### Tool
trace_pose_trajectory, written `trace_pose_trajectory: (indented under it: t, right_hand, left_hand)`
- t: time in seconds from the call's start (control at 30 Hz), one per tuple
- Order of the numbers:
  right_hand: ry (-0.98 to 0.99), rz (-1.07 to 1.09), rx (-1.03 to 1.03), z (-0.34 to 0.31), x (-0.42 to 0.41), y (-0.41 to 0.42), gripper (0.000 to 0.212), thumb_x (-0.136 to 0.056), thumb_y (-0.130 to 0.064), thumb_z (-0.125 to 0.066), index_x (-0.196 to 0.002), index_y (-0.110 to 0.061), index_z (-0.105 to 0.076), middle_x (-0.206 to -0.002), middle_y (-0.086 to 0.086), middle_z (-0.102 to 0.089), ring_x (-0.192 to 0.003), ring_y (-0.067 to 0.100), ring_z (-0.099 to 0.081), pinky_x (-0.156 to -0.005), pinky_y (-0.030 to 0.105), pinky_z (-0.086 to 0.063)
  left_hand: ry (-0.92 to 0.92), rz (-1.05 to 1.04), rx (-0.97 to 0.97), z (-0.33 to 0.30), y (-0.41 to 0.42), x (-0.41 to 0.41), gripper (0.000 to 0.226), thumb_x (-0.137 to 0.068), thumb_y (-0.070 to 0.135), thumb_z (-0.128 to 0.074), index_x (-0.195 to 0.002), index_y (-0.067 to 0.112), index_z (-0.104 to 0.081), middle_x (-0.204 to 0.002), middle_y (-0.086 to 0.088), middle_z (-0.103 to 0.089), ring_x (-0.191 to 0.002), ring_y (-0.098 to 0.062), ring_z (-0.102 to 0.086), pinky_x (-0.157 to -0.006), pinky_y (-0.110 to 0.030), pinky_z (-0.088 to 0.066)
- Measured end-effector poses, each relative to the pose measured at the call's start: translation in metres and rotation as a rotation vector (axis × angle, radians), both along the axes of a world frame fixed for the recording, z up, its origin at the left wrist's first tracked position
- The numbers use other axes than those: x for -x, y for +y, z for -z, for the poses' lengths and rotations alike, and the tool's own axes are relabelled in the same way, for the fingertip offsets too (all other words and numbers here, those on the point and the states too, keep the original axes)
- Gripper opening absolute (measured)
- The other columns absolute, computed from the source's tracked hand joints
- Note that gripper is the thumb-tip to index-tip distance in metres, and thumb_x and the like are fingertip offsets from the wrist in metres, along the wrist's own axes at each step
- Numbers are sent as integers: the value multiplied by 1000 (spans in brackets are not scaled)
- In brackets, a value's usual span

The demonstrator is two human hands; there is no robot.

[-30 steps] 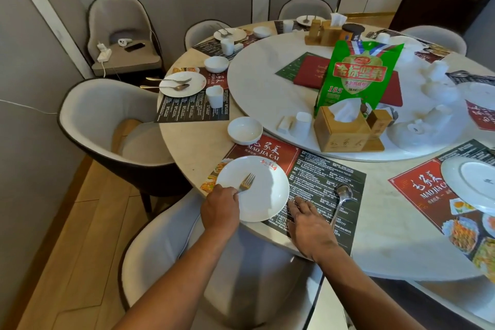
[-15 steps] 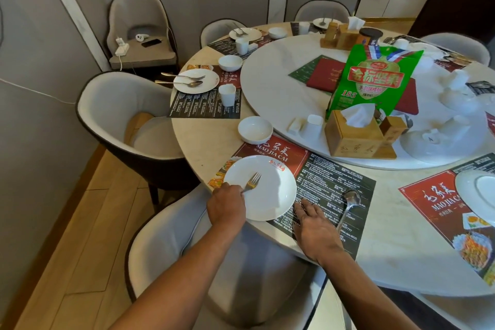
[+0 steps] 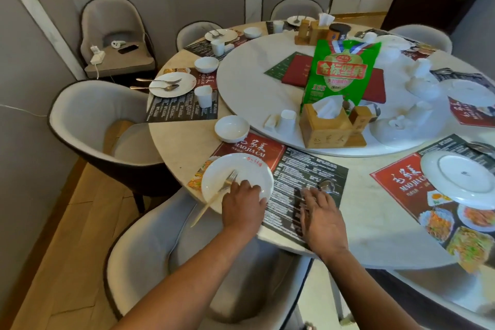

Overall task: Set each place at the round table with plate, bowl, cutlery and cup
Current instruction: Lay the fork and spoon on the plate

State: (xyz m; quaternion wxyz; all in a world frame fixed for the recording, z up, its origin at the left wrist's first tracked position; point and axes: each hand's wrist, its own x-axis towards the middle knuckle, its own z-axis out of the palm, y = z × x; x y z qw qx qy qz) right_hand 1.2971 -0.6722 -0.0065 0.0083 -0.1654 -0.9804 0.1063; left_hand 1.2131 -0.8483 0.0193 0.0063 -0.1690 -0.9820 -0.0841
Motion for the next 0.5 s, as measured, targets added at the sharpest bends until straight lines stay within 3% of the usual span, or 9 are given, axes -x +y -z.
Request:
trace_pose_trajectory:
  t: [0.17, 0.33, 0.5]
  right_hand:
    - [-23, 39, 36, -2, -23, 50, 60, -99, -39, -48, -155, -25, -31, -153, 3, -39, -137, 23, -35, -105, 39, -43]
    - [-39, 18, 98, 6, -38, 94, 59, -99, -42, -48, -153, -25, -32, -156, 2, -37, -139, 22, -34, -108, 38, -40]
    - [-104, -80, 43, 19, -43, 123, 62, -100, -56, -33, -154, -25, -33, -159, 3, -33, -142, 24, -32, -114, 41, -31]
  left_hand:
    - [-35, 145, -101, -7, 68, -26, 30, -99, 45, -54, -112, 22, -67, -111, 0, -63, -103, -22, -57, -80, -35, -47]
    - [-76, 125, -177, -11, 122, -43, 22, -97, 42, -60, -99, 22, -67, -86, 5, -63, -73, -12, -54, -60, -27, -38]
    - [-79, 67, -101, -3, 158, -41, 19, -93, 42, -67, -95, 23, -64, -85, 6, -64, -72, -11, -55, -62, -27, -41]
